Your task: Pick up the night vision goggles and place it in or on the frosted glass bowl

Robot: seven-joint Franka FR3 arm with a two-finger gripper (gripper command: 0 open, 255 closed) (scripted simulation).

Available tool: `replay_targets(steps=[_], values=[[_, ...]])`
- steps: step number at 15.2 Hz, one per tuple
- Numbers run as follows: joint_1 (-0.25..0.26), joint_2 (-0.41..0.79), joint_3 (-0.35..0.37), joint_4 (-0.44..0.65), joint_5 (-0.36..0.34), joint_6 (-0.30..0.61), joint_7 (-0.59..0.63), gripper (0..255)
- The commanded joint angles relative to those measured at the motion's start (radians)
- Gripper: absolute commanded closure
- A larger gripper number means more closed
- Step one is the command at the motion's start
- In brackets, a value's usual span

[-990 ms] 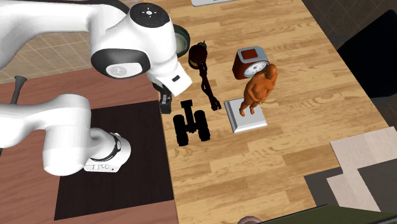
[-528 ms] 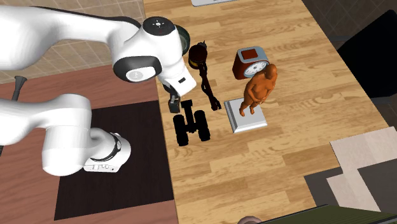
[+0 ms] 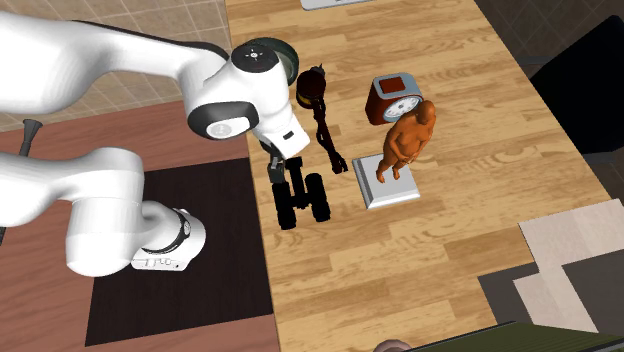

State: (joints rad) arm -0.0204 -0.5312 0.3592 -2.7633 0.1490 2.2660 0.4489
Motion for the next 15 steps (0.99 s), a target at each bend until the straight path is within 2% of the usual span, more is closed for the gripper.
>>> replay_targets(steps=[1,4,5,15], values=[[0.0,0.0,0.0,-0.002,0.0,0.002,0.0,0],[0.0,0.0,0.0,-0.001,0.0,0.002,0.0,0],[0.0,0.0,0.0,-0.001,0.0,0.002,0.0,255],[0.001,-0.01,-0.003,0.006,0.0,-0.016,-0.002,255]])
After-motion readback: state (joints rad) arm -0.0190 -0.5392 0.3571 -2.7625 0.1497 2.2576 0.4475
